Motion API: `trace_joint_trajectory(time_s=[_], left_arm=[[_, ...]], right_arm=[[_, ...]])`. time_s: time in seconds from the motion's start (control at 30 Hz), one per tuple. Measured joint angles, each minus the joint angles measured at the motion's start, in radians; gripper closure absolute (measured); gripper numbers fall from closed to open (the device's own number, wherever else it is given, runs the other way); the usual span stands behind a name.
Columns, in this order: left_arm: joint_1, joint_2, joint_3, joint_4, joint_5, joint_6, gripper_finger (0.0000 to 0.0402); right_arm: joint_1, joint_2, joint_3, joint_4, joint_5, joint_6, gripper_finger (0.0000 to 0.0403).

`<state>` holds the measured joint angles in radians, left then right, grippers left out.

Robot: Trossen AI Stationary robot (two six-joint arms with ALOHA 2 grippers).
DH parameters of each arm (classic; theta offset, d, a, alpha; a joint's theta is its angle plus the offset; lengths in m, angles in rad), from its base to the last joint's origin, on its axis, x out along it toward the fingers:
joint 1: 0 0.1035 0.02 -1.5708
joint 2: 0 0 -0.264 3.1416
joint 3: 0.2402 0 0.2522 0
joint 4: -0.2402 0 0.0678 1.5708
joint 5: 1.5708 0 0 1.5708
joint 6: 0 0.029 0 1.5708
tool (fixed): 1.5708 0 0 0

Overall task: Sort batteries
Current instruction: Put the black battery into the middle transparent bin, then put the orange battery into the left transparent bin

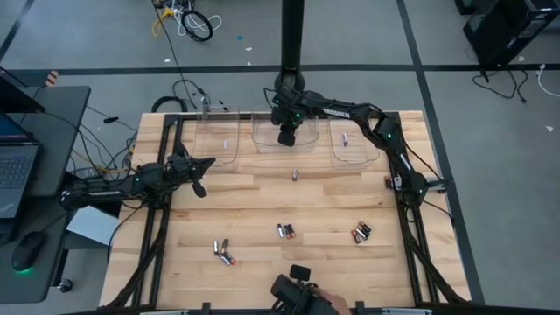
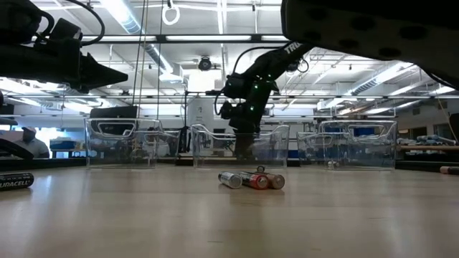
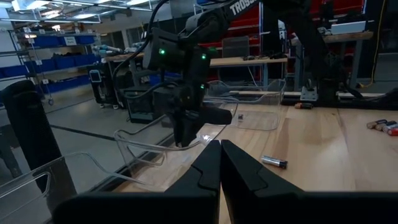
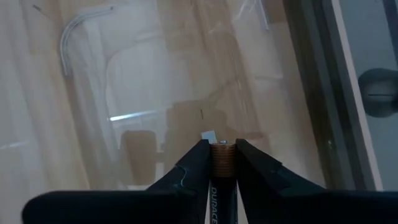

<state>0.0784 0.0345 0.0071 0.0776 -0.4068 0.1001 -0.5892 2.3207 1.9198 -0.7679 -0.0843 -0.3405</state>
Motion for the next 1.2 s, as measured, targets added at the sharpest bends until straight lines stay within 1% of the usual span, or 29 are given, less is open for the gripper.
trace_joint_trajectory(time_s=[0.23,0.4,0.47,0.53,0.6,0.7,0.77,0.87,0.93,1.03,1.13,1.2], left_arm=[[0.0,0.0,0.0,0.019,0.0,0.0,0.0385],[0.0,0.0,0.0,0.025,0.0,0.0,0.0385],[0.0,0.0,0.0,0.024,0.0,0.001,0.0385],[0.0,0.0,0.0,0.024,0.0,0.011,0.0385],[0.0,0.0,0.0,0.024,0.015,0.025,0.0385],[0.0,0.0,0.011,-0.011,0.066,0.026,0.0385],[0.0,0.001,0.029,-0.028,0.111,0.023,0.0385],[-0.001,0.001,0.056,-0.046,0.167,0.005,0.0385],[-0.001,0.006,0.065,-0.055,0.202,-0.015,0.0385],[-0.002,0.024,0.072,-0.056,0.268,-0.03,0.0385],[-0.002,0.061,0.073,-0.058,0.309,-0.05,0.0385],[-0.002,0.095,0.073,-0.058,0.334,-0.062,0.0385]], right_arm=[[0.0,0.0,0.0,-0.002,0.006,0.032,0.0295],[0.003,-0.002,0.006,-0.021,0.018,0.03,0.0288],[0.011,-0.007,0.03,-0.056,0.044,0.018,0.029],[0.029,-0.022,0.061,-0.108,0.106,-0.014,0.0303],[0.05,-0.052,0.077,-0.116,0.167,-0.037,0.033],[0.081,-0.106,0.077,-0.123,0.178,-0.063,0.0384],[0.106,-0.142,0.077,-0.129,0.179,-0.066,0.0391],[0.154,-0.198,0.076,-0.131,0.18,-0.041,0.0385],[0.191,-0.234,0.054,-0.117,0.18,-0.026,0.0391],[0.245,-0.28,-0.018,-0.076,0.179,-0.018,0.0395],[0.3,-0.331,-0.112,-0.032,0.178,0.02,0.0392],[0.337,-0.376,-0.197,0.03,0.178,0.043,0.0393]])
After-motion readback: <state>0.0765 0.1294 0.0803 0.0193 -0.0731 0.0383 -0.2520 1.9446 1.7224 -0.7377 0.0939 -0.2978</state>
